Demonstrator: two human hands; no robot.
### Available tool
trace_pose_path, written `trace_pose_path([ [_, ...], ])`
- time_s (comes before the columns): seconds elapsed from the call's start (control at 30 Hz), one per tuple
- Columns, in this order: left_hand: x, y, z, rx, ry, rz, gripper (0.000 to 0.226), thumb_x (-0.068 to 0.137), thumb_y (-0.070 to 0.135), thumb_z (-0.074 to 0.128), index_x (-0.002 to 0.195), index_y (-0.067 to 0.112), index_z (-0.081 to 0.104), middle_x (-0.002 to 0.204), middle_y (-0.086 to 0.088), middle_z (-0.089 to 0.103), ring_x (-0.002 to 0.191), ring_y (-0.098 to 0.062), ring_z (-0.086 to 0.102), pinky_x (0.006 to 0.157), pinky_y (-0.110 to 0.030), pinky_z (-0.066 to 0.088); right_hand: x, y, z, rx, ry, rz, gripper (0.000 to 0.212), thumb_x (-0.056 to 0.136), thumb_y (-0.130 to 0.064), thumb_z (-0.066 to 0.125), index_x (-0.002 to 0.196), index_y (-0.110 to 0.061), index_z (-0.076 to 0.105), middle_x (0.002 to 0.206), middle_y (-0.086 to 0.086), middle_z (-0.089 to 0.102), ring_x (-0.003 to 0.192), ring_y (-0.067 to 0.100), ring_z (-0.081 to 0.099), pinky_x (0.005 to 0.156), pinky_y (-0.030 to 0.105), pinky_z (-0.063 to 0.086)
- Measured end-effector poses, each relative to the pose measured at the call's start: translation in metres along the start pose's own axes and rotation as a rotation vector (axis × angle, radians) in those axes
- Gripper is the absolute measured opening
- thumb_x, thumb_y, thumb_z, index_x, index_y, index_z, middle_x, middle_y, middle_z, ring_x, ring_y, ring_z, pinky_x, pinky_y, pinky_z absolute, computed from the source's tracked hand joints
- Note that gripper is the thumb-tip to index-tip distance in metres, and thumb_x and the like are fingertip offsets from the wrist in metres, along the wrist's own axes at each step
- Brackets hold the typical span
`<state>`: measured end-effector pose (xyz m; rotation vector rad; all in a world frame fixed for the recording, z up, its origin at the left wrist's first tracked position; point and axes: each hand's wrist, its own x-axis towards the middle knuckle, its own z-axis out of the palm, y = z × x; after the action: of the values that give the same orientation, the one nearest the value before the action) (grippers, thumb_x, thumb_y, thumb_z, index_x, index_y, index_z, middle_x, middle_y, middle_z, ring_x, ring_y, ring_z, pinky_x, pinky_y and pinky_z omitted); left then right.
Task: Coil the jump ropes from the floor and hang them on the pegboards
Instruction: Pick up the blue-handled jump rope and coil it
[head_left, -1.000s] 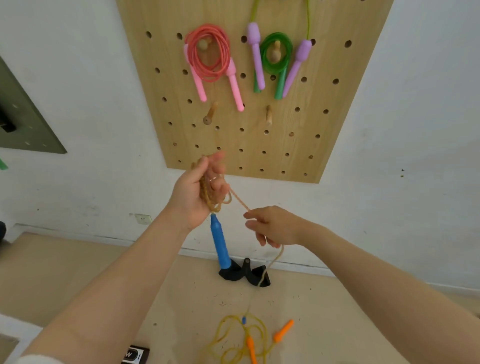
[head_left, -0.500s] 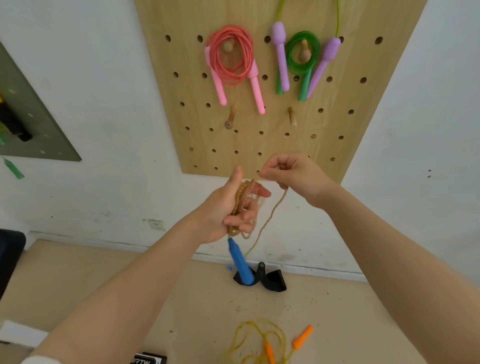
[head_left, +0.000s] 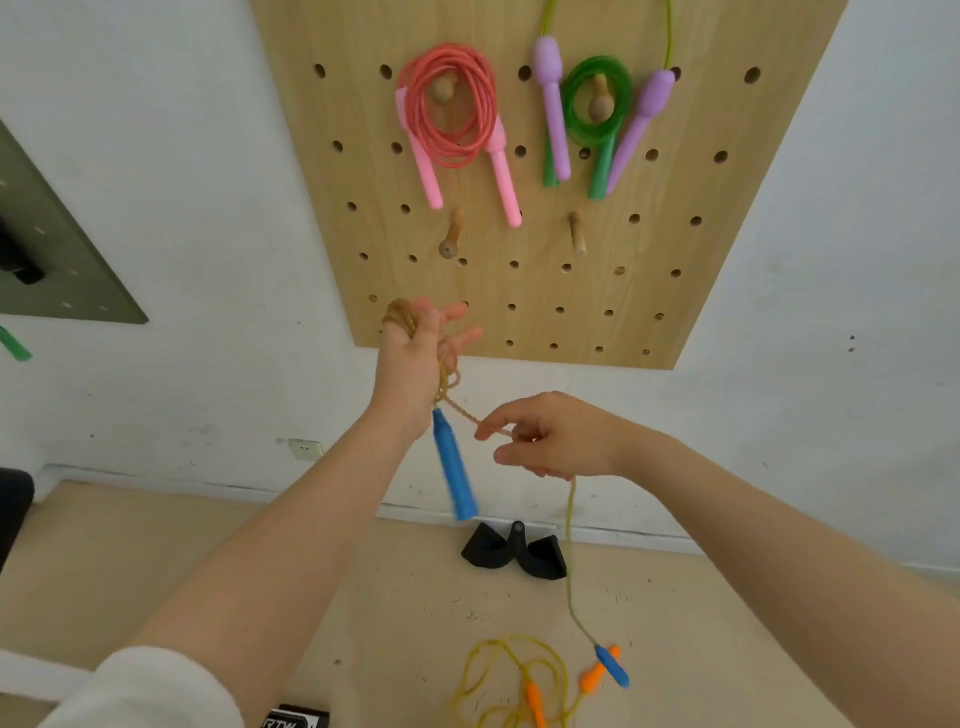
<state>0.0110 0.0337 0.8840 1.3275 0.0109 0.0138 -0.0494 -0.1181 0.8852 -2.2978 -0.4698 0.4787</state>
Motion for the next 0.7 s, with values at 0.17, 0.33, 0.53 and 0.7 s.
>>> trace_pose_path([
  [0.17,-0.021,-0.022,0.005,0.385,-0.28,-0.142,0.027,0.1,0.03,0.036,0.105,0.007,0.049,0.068,-0.001,0.063,0.036,-0.01,0.049,0.043,-0.021,0.042,-0.011,-0.011,-0.034,0.075,0.119,-0.067,0.008,0.086,-0.022,0.064,0.081,-0.017,0.069,0.045,-0.011,0.047,0.04,0.005,0.039,0.042,0.019,0.035],
  [0.33,-0.045,-0.011,0.025,0.189,-0.751,-0.273,0.06,0.094,0.051,0.016,0.087,0.008,0.057,0.04,0.004,0.039,0.031,-0.009,0.022,0.044,-0.022,0.037,-0.017,0.007,-0.055,0.235,0.385,-0.077,0.015,0.081,-0.021,0.069,0.073,-0.009,0.065,0.048,-0.006,0.044,0.044,0.008,0.033,0.044,0.017,0.03],
  [0.53,-0.048,0.008,0.043,-0.435,-0.929,-0.283,0.049,0.09,0.046,0.033,0.088,0.008,0.063,0.04,0.009,0.038,0.027,0.001,0.03,0.038,-0.015,0.038,-0.027,0.041,-0.043,0.366,0.342,0.065,0.035,0.096,-0.027,0.047,0.066,-0.012,0.054,0.054,-0.001,0.045,0.049,0.01,0.04,0.054,0.021,0.039],
  [0.7,-0.027,-0.001,0.049,-0.416,-0.341,-0.189,0.036,0.099,0.037,0.033,0.103,0.009,0.055,0.054,0.007,0.047,0.031,-0.003,0.027,0.046,-0.019,0.043,-0.035,0.044,-0.013,0.082,0.116,0.143,0.029,0.099,-0.019,0.038,0.08,-0.012,0.059,0.059,-0.002,0.049,0.052,0.011,0.042,0.057,0.022,0.039],
])
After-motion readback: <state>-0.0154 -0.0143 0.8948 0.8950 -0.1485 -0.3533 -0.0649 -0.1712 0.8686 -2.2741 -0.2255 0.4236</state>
